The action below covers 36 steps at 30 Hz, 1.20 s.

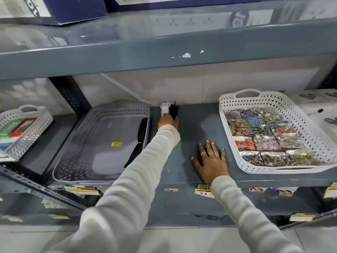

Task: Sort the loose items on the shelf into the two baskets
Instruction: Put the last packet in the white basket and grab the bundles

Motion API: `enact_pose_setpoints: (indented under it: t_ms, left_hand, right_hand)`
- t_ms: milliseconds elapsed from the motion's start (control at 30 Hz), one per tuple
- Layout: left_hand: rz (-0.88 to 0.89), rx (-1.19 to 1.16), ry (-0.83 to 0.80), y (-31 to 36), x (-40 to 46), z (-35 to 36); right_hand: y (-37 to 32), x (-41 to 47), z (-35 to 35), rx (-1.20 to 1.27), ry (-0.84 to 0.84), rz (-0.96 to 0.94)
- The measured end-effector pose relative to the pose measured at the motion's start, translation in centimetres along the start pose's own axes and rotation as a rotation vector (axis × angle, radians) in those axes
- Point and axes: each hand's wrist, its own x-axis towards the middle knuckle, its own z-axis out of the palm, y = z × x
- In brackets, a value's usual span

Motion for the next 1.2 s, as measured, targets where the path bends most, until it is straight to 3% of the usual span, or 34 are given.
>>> enact_pose_setpoints:
  t_ms: [100,267,400,533,700,900,1033,1200]
  left_hand:
    - [-0.001,-0.243,0.008,0.4,-0.8,-2.0]
    - [0.155,-0.434,0.2,-0.5,-3.4,-7.9]
    - [0.202,-0.248,0.31,-3.4,-4.5,-12.2]
    - [0.079,-0.07,0.297,-7.8,-5.0,-12.7]
    - [-0.001,-0.031,0.157,-11.4,-6.0,-9.9]
    - [-0.011,0.239,-0.078,-11.7,-6.5,-8.8]
    - [-0.024,0.048,0.085,-11.2,-5.5,-9.7]
    - [0.154,-0.041,0.275,-6.6,-4.2,-9.7]
  right_hand:
    - [0.0,-0.1,-0.1,0.002,0.012,0.0]
    - [-0.2,-0.3,0.1,-0.022,0.029,0.006]
    - [-0.2,-0.4,0.1,-0.05,0.041,0.02]
    - [-0.5,-0.6,0.2,-0.061,0.046,0.021]
    - [-0.4,-0.7,0.3,-0.066,0.035,0.036]
    - [-0.4,-0.7,0.2,-0.083,0.036,0.035]
    - [-0.5,-0.7,0.1,-0.077,0.028,0.035]
    - [-0.6,-0.7,0.0,-0.063,0.037,0.035]
